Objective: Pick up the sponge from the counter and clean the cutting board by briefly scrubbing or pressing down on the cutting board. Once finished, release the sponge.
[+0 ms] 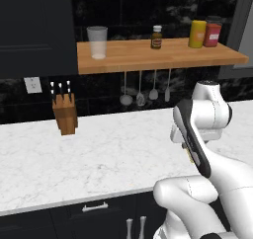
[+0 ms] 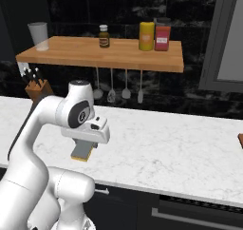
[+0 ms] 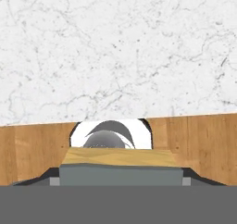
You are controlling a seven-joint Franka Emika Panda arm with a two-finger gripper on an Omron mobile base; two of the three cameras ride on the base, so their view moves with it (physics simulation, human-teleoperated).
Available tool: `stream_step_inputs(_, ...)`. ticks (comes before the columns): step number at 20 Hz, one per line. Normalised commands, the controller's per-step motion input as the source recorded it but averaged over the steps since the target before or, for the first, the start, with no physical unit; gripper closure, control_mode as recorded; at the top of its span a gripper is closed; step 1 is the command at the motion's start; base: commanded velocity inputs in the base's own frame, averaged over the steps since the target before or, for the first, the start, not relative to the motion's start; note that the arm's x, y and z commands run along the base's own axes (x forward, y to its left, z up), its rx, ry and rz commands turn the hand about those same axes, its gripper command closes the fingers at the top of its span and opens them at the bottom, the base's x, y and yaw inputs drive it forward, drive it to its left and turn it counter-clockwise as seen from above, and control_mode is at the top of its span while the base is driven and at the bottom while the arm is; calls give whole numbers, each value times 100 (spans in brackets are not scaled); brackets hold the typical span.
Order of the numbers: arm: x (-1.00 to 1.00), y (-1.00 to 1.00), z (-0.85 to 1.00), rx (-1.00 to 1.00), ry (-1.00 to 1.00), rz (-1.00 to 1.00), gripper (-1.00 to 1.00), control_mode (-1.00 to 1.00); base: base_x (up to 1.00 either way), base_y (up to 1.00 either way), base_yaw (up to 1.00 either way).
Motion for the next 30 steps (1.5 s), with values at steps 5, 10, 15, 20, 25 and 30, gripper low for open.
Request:
stream_step_inputs(5,0,0,0,0,0,0,100,-100,0,0,0)
stream_step_inputs(10,-1,-11,0,0,-3,0,100,-100,0,0,0)
stream_step_inputs(15,0,0,0,0,0,0,100,100,0,-67,0)
stream_step_inputs(20,0,0,0,0,0,0,100,100,-3,-99,0)
stream_step_inputs(25,0,0,0,0,0,0,100,100,-3,-100,0)
stream_step_inputs(30,0,0,0,0,0,0,100,100,0,-96,0)
